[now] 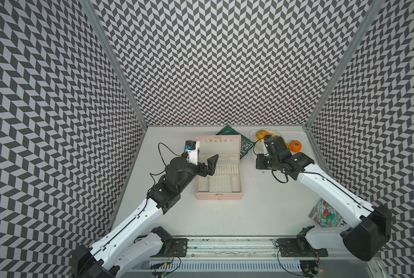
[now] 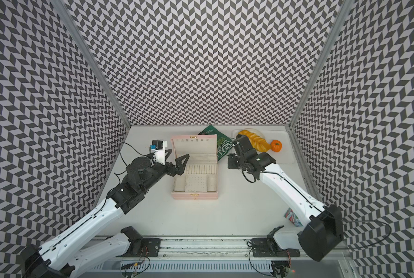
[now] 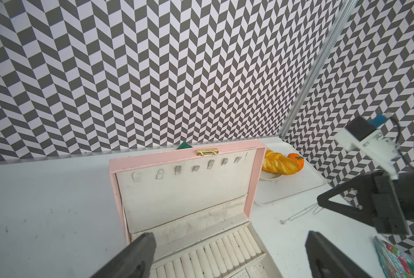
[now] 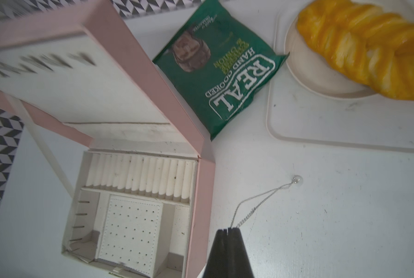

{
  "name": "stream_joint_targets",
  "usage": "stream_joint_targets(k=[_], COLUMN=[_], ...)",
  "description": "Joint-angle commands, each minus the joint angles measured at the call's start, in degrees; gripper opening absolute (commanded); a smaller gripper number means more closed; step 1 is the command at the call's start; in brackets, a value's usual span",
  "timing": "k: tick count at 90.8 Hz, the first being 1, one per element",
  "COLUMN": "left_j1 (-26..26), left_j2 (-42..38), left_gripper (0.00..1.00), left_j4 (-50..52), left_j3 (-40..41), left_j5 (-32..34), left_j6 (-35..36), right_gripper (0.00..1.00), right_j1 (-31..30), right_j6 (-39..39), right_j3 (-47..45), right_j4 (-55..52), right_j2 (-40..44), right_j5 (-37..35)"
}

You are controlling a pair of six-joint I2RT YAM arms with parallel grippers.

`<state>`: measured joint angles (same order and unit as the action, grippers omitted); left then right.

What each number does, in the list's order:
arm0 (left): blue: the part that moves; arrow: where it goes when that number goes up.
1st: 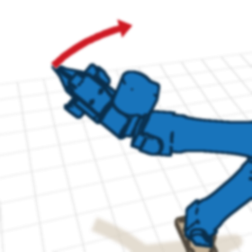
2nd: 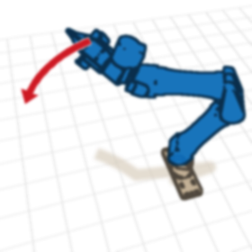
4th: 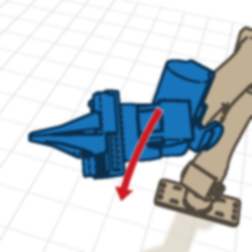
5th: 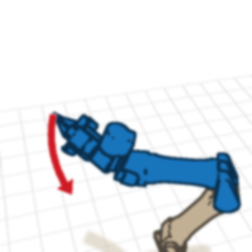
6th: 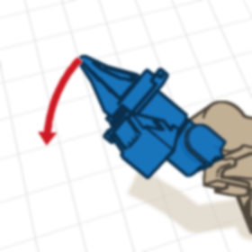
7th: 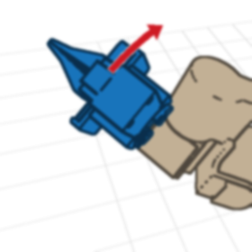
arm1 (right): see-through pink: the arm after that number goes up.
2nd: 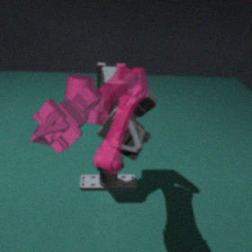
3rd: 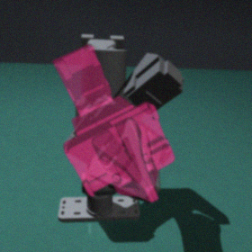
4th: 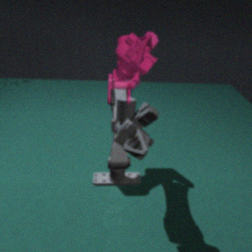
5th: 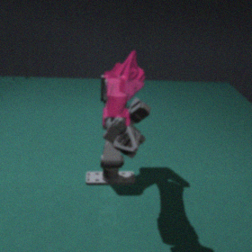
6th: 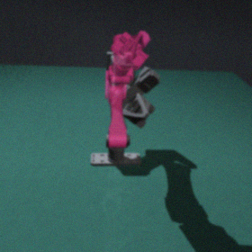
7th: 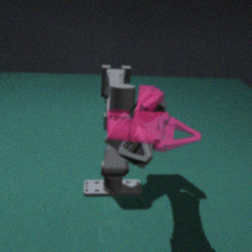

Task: Put jewelry chain into jewelry box
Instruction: Pick up the necklace from the center of the board.

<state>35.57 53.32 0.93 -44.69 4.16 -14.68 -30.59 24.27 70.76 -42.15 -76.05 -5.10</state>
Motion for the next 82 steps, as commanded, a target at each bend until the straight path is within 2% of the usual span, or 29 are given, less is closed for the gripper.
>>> stream_joint_targets(k=[1,7,41,65,82], left_j1=[-0.1,-0.1,3.0,8.2,9.5], left_j2=[0.9,1.9,9.0,16.9,22.6], left_gripper=[0.97,0.97,0.76,0.71,0.67], left_j4=[-4.2,-5.3,-15.9,-22.4,-25.0], left_j3=[-0.3,-0.9,-3.3,-8.6,-12.7], left_j5=[-2.9,-4.9,-17.7,-19.6,-21.2], left_j6=[1.0,0.9,3.2,6.7,6.8], right_gripper=[0.00,0.00,0.00,0.00,0.00], right_j1=[-0.2,-0.2,-0.2,-0.3,-0.2], right_j6=[-2.5,-3.7,-9.1,-11.5,-12.0], right_j3=[3.1,4.9,16.0,26.6,28.3], right_j4=[1.7,2.0,2.7,-0.6,-1.9], right_j2=[2.3,2.9,4.8,3.0,3.2], right_j5=[-1.8,-1.4,-0.2,0.9,0.7])
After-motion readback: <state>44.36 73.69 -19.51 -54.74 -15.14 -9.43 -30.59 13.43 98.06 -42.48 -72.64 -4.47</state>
